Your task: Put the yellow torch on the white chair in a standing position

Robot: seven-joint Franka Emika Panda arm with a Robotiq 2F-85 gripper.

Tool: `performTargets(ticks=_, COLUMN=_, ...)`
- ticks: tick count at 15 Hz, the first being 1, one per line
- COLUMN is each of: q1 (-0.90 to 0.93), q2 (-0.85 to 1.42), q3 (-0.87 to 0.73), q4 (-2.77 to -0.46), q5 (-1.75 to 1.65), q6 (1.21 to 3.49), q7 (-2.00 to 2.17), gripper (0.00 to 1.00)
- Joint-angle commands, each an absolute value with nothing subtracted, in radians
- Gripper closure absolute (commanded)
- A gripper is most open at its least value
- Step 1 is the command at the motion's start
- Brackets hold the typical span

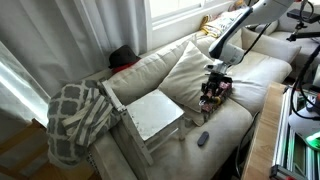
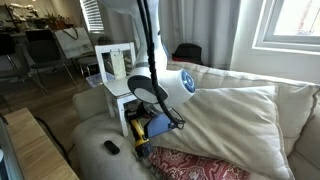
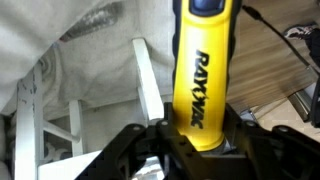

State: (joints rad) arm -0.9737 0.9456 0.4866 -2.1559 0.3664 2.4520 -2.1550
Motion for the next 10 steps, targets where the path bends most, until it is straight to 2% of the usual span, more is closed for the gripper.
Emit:
performTargets(ticks=1, q1=-1.067, q2=0.909, q3=0.615, q4=-2.199, q5=0.534, q6=2.429, q7=-2.299, gripper=0.76)
performTargets(ticks=7, q1=-1.208, q2=0.838, q3=0.830, q4=-2.285, q5=0.872, q6=2.411, q7=-2.572, gripper=0.76)
performTargets(ticks=10, q1=-1.231, q2=0.783, q3=0.880, q4=-2.322, q5=1.062, q6=2.347, q7=-2.740, gripper=0.76)
